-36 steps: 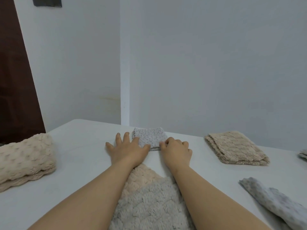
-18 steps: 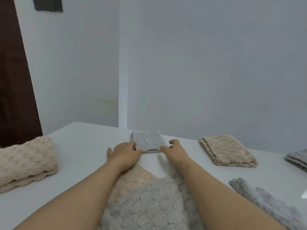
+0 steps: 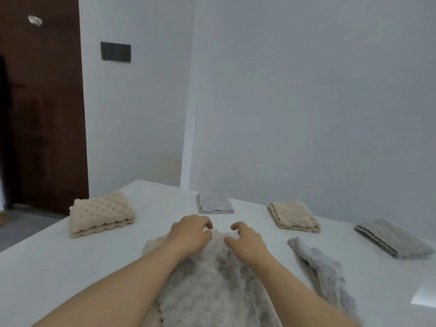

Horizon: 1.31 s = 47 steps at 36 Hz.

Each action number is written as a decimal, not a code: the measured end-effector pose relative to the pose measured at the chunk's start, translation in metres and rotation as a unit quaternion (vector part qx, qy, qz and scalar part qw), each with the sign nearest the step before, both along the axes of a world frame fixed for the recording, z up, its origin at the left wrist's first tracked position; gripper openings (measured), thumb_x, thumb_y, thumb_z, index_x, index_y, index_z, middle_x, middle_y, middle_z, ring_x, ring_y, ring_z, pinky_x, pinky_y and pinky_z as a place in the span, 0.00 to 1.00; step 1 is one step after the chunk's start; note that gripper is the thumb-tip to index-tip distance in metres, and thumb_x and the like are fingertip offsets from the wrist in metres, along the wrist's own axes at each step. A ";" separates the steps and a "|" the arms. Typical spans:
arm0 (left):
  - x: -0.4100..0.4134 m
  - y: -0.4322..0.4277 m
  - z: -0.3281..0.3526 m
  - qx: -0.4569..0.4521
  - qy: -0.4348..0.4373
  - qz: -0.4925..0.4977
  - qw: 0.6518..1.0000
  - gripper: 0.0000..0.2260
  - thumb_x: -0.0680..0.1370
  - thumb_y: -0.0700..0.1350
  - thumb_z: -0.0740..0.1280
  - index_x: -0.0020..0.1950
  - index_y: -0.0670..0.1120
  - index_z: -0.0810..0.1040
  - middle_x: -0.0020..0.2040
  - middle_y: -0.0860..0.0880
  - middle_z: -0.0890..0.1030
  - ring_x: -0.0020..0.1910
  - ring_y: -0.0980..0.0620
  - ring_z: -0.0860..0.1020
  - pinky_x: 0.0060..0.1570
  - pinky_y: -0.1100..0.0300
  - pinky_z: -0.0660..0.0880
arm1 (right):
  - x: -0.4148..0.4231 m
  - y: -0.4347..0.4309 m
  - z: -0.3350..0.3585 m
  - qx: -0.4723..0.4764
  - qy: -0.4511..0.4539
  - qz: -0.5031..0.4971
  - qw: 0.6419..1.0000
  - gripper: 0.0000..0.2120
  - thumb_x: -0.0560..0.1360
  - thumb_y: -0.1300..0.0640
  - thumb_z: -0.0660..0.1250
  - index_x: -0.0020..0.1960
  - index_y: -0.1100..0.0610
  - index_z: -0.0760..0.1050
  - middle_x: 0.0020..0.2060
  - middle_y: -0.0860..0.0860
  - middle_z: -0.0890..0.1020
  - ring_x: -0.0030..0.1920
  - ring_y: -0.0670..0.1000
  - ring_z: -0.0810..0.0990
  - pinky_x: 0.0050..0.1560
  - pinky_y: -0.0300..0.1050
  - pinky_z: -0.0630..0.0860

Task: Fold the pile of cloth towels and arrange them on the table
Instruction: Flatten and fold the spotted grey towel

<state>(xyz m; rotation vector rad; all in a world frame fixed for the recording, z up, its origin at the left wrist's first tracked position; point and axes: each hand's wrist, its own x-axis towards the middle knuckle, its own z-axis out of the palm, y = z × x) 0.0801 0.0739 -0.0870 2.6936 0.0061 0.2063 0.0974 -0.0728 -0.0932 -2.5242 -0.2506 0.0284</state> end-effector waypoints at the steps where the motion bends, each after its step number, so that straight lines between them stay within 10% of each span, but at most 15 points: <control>1: -0.012 -0.004 -0.001 0.003 -0.004 -0.005 1.000 0.13 0.78 0.48 0.58 0.62 0.51 0.74 0.64 0.51 0.74 0.63 0.51 0.72 0.63 0.54 0.67 | -0.011 -0.003 -0.001 -0.009 -0.010 0.002 1.000 0.21 0.77 0.50 0.58 0.69 0.52 0.64 0.63 0.52 0.74 0.61 0.53 0.73 0.55 0.44 0.71; 14: -0.121 -0.045 -0.046 0.041 0.035 0.032 0.998 0.15 0.78 0.52 0.55 0.65 0.56 0.69 0.66 0.56 0.71 0.66 0.53 0.68 0.68 0.46 0.59 | -0.118 -0.042 -0.032 -0.075 -0.082 0.024 0.993 0.18 0.78 0.51 0.56 0.67 0.49 0.66 0.64 0.50 0.72 0.65 0.53 0.68 0.64 0.46 0.63; 21: -0.136 -0.071 -0.059 0.065 0.082 0.084 0.991 0.23 0.80 0.55 0.47 0.75 0.54 0.55 0.77 0.53 0.51 0.76 0.47 0.47 0.69 0.35 0.41 | -0.139 -0.074 -0.054 -0.108 -0.109 0.040 0.987 0.17 0.77 0.47 0.56 0.66 0.46 0.66 0.66 0.43 0.70 0.66 0.48 0.66 0.65 0.42 0.60; 29: -0.121 -0.079 -0.064 0.042 0.050 0.106 0.992 0.21 0.79 0.54 0.49 0.71 0.52 0.61 0.74 0.53 0.59 0.76 0.48 0.50 0.71 0.38 0.45 | -0.121 -0.081 -0.065 -0.105 -0.134 0.055 0.984 0.20 0.77 0.42 0.53 0.67 0.44 0.65 0.67 0.40 0.67 0.69 0.45 0.63 0.68 0.42 0.55; 39: -0.079 -0.083 -0.067 0.038 0.027 0.120 0.992 0.19 0.79 0.53 0.49 0.69 0.52 0.64 0.71 0.53 0.65 0.73 0.50 0.58 0.70 0.39 0.51 | -0.085 -0.100 -0.061 -0.057 -0.348 -0.060 0.934 0.13 0.67 0.53 0.56 0.38 0.53 0.80 0.39 0.48 0.83 0.42 0.54 0.82 0.43 0.46 0.76; 43: -0.064 -0.083 -0.066 0.032 0.019 0.126 0.991 0.18 0.79 0.53 0.50 0.67 0.52 0.66 0.70 0.53 0.67 0.71 0.50 0.60 0.70 0.39 0.52 | -0.074 -0.117 -0.062 -0.082 -0.297 -0.168 0.936 0.13 0.67 0.60 0.64 0.50 0.56 0.80 0.55 0.56 0.80 0.55 0.60 0.78 0.54 0.55 0.73; 47: -0.053 -0.081 -0.063 0.030 0.017 0.127 0.991 0.16 0.79 0.52 0.51 0.64 0.51 0.68 0.67 0.52 0.69 0.69 0.51 0.63 0.68 0.39 0.52 | -0.070 -0.135 -0.060 -0.109 -0.155 -0.206 0.960 0.24 0.76 0.56 0.57 0.71 0.50 0.60 0.74 0.55 0.56 0.73 0.57 0.56 0.70 0.50 0.55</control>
